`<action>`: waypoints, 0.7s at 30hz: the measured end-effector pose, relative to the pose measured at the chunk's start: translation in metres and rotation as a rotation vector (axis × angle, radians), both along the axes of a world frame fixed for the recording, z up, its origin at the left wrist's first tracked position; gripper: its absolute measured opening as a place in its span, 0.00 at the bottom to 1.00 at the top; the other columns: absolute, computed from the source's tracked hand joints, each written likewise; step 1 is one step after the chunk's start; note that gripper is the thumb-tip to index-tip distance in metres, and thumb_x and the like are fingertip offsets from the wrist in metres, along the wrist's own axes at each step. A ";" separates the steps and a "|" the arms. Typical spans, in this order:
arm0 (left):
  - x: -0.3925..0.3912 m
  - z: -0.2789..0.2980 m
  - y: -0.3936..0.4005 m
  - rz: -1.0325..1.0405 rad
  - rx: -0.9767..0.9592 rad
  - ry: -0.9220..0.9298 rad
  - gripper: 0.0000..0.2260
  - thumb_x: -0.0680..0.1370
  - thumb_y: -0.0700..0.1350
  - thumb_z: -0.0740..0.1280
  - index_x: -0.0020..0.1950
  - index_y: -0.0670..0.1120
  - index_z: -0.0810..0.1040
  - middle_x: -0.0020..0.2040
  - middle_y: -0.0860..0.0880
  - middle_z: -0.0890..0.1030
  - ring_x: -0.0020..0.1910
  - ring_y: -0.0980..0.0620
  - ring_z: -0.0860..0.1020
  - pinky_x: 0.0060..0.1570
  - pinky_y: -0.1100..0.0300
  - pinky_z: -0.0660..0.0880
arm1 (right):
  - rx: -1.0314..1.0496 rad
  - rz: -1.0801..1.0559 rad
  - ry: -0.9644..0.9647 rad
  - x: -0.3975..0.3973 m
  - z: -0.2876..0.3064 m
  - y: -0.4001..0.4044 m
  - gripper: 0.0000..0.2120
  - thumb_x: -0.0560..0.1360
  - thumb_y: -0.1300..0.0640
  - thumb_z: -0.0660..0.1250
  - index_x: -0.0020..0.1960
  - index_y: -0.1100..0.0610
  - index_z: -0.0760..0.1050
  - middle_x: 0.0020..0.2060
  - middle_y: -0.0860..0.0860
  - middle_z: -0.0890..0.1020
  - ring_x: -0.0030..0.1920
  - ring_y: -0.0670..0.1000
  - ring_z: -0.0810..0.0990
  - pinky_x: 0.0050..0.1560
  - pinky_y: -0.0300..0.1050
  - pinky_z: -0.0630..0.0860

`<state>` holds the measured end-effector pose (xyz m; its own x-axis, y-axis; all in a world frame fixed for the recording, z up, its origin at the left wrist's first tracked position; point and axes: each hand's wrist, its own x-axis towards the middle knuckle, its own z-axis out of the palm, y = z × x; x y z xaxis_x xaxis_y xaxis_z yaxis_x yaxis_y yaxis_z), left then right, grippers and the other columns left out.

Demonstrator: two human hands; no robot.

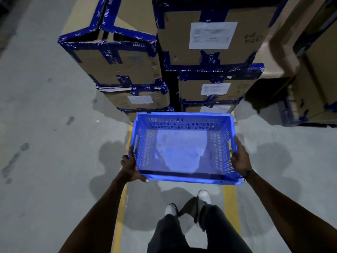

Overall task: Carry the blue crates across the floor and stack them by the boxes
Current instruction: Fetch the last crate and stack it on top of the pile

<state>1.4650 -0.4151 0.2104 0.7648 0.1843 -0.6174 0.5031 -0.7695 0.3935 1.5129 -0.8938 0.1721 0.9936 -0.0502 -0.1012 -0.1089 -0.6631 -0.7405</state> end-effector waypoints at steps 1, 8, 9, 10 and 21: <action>0.000 -0.003 0.003 -0.008 0.007 -0.003 0.89 0.33 0.69 0.79 0.81 0.49 0.29 0.69 0.40 0.59 0.65 0.40 0.63 0.71 0.40 0.63 | 0.001 0.007 -0.011 0.002 0.001 0.000 0.36 0.72 0.53 0.51 0.79 0.61 0.56 0.64 0.67 0.74 0.59 0.71 0.76 0.54 0.71 0.75; -0.005 0.004 0.003 0.019 -0.029 -0.034 0.86 0.34 0.67 0.79 0.82 0.52 0.32 0.65 0.41 0.61 0.63 0.40 0.64 0.68 0.40 0.65 | -0.006 0.006 -0.013 0.002 0.003 0.001 0.35 0.72 0.54 0.53 0.79 0.60 0.56 0.59 0.68 0.75 0.56 0.70 0.76 0.53 0.68 0.76; -0.008 0.004 0.002 0.022 -0.029 -0.048 0.86 0.34 0.67 0.79 0.82 0.52 0.32 0.65 0.41 0.61 0.62 0.41 0.64 0.67 0.40 0.66 | -0.012 0.008 -0.004 0.000 0.000 -0.001 0.35 0.72 0.57 0.54 0.80 0.58 0.56 0.59 0.68 0.75 0.56 0.70 0.76 0.53 0.68 0.76; -0.010 0.004 0.001 0.019 -0.028 -0.057 0.86 0.35 0.66 0.80 0.82 0.52 0.32 0.64 0.42 0.61 0.60 0.44 0.64 0.67 0.41 0.66 | -0.013 0.006 0.005 -0.001 -0.002 -0.002 0.35 0.72 0.60 0.55 0.80 0.57 0.55 0.59 0.68 0.75 0.57 0.70 0.76 0.53 0.68 0.75; -0.003 0.021 -0.005 0.042 -0.005 -0.066 0.86 0.37 0.58 0.85 0.82 0.48 0.34 0.67 0.36 0.61 0.64 0.37 0.65 0.68 0.41 0.65 | 0.045 -0.046 0.029 0.009 0.006 0.005 0.33 0.78 0.67 0.60 0.80 0.57 0.55 0.71 0.56 0.70 0.68 0.61 0.72 0.63 0.59 0.73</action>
